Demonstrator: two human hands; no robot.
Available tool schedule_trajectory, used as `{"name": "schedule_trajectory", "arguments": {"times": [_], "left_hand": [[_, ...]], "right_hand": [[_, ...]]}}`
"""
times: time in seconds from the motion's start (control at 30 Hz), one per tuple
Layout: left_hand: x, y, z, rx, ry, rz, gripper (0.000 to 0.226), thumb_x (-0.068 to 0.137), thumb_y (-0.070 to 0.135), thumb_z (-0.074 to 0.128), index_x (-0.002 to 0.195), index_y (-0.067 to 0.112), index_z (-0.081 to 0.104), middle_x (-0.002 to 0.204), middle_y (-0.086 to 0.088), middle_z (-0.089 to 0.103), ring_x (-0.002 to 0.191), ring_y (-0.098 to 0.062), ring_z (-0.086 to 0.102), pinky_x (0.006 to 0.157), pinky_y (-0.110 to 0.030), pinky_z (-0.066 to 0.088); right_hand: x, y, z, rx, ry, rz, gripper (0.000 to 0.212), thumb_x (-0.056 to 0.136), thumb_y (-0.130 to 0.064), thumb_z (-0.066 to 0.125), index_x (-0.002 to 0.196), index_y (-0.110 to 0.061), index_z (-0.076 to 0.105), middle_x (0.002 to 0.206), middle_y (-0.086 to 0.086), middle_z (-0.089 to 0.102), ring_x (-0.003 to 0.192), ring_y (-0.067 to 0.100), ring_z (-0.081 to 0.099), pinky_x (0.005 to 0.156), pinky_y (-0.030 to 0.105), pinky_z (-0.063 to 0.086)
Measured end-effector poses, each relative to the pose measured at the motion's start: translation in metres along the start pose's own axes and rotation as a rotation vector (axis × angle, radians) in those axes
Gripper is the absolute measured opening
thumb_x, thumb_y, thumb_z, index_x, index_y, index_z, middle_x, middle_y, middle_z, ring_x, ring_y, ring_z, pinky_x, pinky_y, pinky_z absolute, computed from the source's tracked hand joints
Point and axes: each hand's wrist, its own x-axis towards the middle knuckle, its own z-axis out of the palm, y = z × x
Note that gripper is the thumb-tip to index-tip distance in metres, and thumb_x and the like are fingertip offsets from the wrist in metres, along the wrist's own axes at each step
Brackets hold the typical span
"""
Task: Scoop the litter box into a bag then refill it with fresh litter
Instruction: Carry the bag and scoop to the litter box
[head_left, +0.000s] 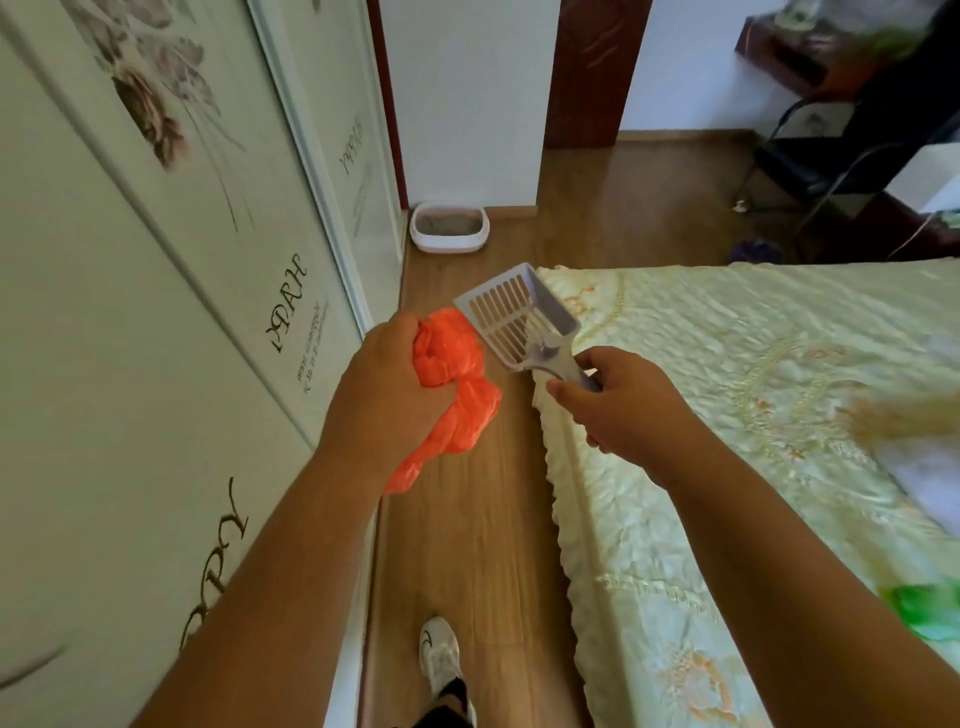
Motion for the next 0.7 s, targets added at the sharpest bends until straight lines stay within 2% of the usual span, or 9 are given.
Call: {"name": "schedule_trajectory", "arguments": {"times": [0.17, 0.33, 0.43, 0.53, 0.6, 0.7], "left_hand": [[0.087, -0.012, -0.004, -0.008, -0.035, 0.047, 0.055, 0.085, 0.035, 0.075, 0.133, 0.031, 0.049, 0.124, 0.004, 0.057, 0.110, -0.017, 0.060, 0.095, -0.042, 0.054], [0.153, -0.024, -0.008, 0.016, -0.040, 0.079, 0.050, 0.086, 0.036, 0.075, 0.128, 0.032, 0.049, 0.120, 0.005, 0.056, 0.105, -0.016, 0.059, 0.091, -0.038, 0.053], [0.184, -0.029, -0.004, 0.015, -0.048, 0.071, 0.053, 0.086, 0.035, 0.075, 0.130, 0.032, 0.048, 0.123, 0.005, 0.055, 0.109, -0.017, 0.058, 0.094, -0.041, 0.054], [0.216, -0.031, 0.005, 0.036, -0.063, 0.058, 0.052, 0.087, 0.034, 0.075, 0.131, 0.030, 0.048, 0.123, 0.004, 0.054, 0.109, -0.018, 0.057, 0.094, -0.038, 0.052], [0.238, -0.031, 0.012, 0.046, -0.061, 0.044, 0.052, 0.087, 0.035, 0.075, 0.131, 0.030, 0.049, 0.124, 0.004, 0.054, 0.109, -0.017, 0.056, 0.094, -0.036, 0.051], [0.273, -0.024, 0.023, 0.063, -0.051, 0.021, 0.052, 0.086, 0.037, 0.076, 0.130, 0.032, 0.048, 0.122, 0.005, 0.053, 0.107, -0.016, 0.056, 0.092, -0.036, 0.052]], "right_hand": [[0.064, -0.025, 0.007, -0.007, 0.048, 0.047, 0.042, 0.095, -0.046, 0.064, 0.129, -0.021, 0.061, 0.105, -0.002, 0.071, 0.078, 0.013, 0.065, 0.071, 0.027, 0.055], [0.116, -0.039, 0.016, 0.003, 0.062, 0.075, 0.035, 0.096, -0.046, 0.063, 0.120, -0.022, 0.063, 0.094, -0.005, 0.070, 0.072, 0.012, 0.067, 0.064, 0.026, 0.055], [0.146, -0.040, 0.016, 0.016, 0.052, 0.099, 0.033, 0.096, -0.045, 0.063, 0.120, -0.022, 0.063, 0.094, -0.004, 0.070, 0.069, 0.013, 0.067, 0.059, 0.025, 0.052], [0.183, -0.037, 0.012, 0.030, 0.047, 0.106, 0.034, 0.096, -0.043, 0.064, 0.122, -0.021, 0.063, 0.094, -0.002, 0.070, 0.069, 0.015, 0.068, 0.057, 0.024, 0.051], [0.211, -0.035, 0.010, 0.028, 0.029, 0.107, 0.037, 0.095, -0.044, 0.064, 0.124, -0.020, 0.063, 0.096, -0.002, 0.070, 0.073, 0.016, 0.068, 0.061, 0.028, 0.056], [0.259, -0.034, 0.001, 0.039, 0.009, 0.089, 0.039, 0.096, -0.047, 0.062, 0.125, -0.022, 0.061, 0.102, -0.001, 0.070, 0.080, 0.018, 0.068, 0.077, 0.036, 0.062]]}}
